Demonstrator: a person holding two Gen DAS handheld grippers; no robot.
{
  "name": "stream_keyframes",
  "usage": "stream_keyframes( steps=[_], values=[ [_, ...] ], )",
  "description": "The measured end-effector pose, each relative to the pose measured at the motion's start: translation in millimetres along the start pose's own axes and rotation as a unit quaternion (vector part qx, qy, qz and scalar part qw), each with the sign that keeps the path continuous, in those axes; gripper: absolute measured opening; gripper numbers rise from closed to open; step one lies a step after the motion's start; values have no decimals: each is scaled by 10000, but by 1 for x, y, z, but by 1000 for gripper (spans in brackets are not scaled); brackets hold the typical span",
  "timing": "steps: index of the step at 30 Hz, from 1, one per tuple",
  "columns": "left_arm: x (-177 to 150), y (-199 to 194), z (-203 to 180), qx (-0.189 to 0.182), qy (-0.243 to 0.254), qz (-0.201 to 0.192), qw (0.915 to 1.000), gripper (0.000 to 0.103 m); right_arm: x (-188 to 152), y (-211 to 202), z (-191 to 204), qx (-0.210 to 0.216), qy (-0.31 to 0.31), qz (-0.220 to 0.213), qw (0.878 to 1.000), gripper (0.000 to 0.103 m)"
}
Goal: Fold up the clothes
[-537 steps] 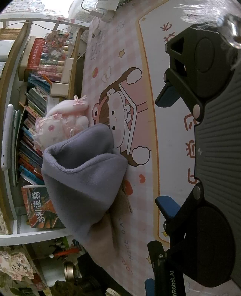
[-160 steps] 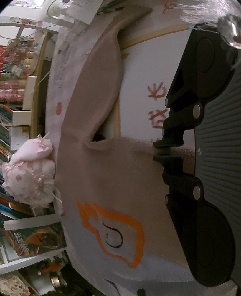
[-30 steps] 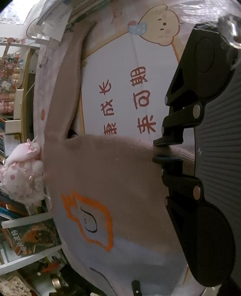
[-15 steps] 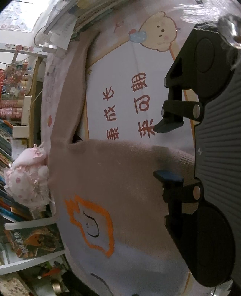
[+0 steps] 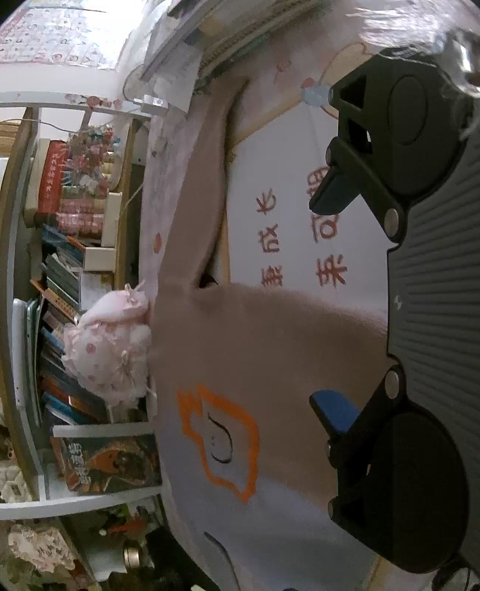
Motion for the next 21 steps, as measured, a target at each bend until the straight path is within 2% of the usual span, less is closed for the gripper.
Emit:
stream_keyframes(
  steps=[12, 21],
  values=[
    [-22, -23, -21, 179, 228, -65, 9996, 92, -24, -16, -4, 40, 173, 7, 9998, 103],
    [-21, -16, -19, -46, 502, -80, 9987, 92, -25, -21, 5, -128, 240, -39, 9996, 103]
  ],
)
Point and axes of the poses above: each gripper's, at about its wrist camera, not at the fingertips, and y roughly the way its jaws point, z to its left, x to its top, the point moved 6 cm from there along y, roughly the way its jaws point, and after that the axes turned 1 degree about -x, right-handed, at the moved point
